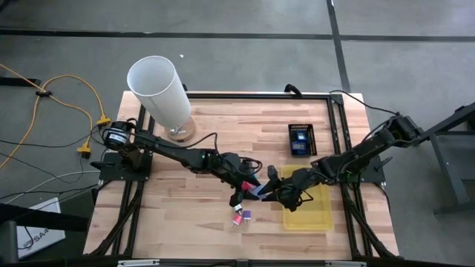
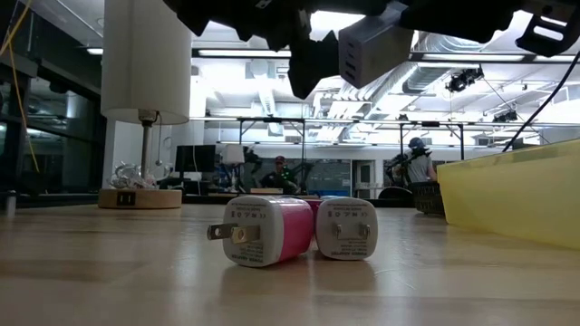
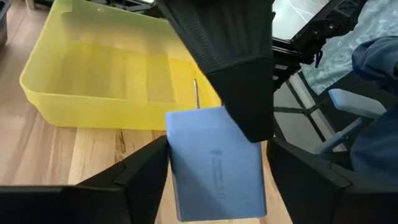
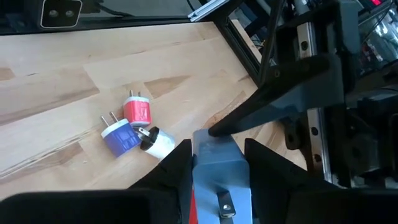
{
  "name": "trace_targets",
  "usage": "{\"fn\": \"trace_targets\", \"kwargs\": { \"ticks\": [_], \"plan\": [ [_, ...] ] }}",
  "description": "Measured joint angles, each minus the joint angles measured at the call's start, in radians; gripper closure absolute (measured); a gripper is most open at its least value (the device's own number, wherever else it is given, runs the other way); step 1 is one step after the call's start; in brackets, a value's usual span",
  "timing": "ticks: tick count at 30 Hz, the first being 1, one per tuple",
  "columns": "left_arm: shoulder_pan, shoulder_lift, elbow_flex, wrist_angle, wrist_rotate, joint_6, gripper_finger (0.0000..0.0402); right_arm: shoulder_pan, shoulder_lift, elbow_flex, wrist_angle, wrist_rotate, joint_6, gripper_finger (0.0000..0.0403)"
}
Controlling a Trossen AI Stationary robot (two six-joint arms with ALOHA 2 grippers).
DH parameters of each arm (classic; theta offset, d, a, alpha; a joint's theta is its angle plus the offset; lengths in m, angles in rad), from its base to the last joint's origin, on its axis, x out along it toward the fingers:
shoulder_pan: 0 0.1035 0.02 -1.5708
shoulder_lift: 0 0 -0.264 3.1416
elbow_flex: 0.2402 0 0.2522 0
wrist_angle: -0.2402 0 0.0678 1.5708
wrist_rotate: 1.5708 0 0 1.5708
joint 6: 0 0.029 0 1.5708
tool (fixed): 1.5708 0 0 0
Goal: Pick & Place Office items
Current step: Put the blue charger adapter into the yellow bin
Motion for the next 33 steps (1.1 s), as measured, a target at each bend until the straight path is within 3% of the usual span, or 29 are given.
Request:
{"fn": "trace_targets", "kwargs": {
  "ticks": [5, 17, 29, 33],
  "plan": [
    [-0.003, 0.000, 0.000, 0.004, -0.012, 0.000, 0.0116, 0.000, 0.001, -0.001, -0.001, 0.004, 0.000, 0.0291],
    [-0.003, -0.001, 0.001, 0.001, -0.014, 0.000, 0.0114, 0.016, -0.003, -0.001, -0.020, 0.044, 0.006, 0.0292],
    [-0.005, -0.002, 0.003, 0.000, -0.006, -0.003, 0.0114, 0.093, -0.011, -0.003, -0.080, 0.200, 0.069, 0.0290],
    [-0.010, -0.002, 0.003, 0.000, -0.007, -0.003, 0.0114, 0.122, -0.043, -0.003, -0.146, 0.270, 0.173, 0.0290]
  ]
}}
